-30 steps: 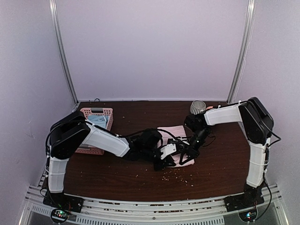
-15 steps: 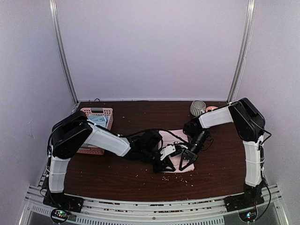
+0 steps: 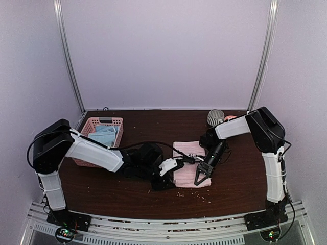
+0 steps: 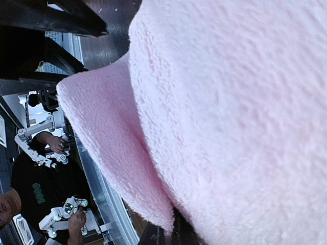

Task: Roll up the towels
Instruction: Roll the towel at the center of the board.

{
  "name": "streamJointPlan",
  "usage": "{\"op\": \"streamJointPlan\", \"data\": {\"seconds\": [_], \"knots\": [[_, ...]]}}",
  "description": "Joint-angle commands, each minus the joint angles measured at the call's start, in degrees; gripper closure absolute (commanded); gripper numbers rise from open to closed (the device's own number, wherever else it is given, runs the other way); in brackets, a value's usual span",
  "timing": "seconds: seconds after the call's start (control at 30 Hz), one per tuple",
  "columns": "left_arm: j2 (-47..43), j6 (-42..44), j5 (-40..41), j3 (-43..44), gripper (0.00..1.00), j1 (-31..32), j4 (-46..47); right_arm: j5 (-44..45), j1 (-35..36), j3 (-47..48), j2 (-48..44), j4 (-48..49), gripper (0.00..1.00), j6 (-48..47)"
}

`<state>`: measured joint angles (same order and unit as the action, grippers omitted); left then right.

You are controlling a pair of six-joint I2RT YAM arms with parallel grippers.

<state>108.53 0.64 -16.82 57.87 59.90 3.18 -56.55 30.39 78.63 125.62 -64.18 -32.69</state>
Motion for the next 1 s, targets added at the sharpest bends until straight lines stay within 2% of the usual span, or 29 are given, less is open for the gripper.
{"op": "streamJointPlan", "data": {"seconds": [0.0, 0.07, 0.23, 0.4, 0.57, 0.8, 0.97], "knots": [[-4.8, 10.8, 14.3, -0.6, 0.59, 6.4, -1.9, 11.2, -0.2, -0.1, 4.6, 3.4, 1.0, 1.3], [-2.9, 15.7, 16.5, 4.0, 0.61, 9.2, -5.4, 11.2, -0.2, 0.5, 5.2, 3.0, 1.0, 1.4], [3.2, 20.9, 16.4, 12.4, 0.76, 11.1, -9.7, 11.2, -0.3, 1.0, 5.7, 2.8, 1.0, 1.4], [7.6, 23.8, 15.7, 17.8, 0.79, 11.3, -10.8, 11.0, -0.2, 0.8, 5.7, 2.7, 1.0, 1.2], [8.9, 24.8, 14.4, 19.6, 0.77, 11.7, -11.2, 10.8, -0.2, 1.3, 5.7, 2.4, 1.0, 1.1], [11.0, 25.9, 21.4, 19.2, 0.67, 11.7, -10.9, 10.5, -0.2, 1.2, 5.6, 2.1, 1.0, 0.5], [14.0, 25.8, 24.9, 20.2, 0.65, 11.7, -10.7, 10.2, -0.2, 1.2, 5.7, 1.9, 1.0, 0.3]]}}
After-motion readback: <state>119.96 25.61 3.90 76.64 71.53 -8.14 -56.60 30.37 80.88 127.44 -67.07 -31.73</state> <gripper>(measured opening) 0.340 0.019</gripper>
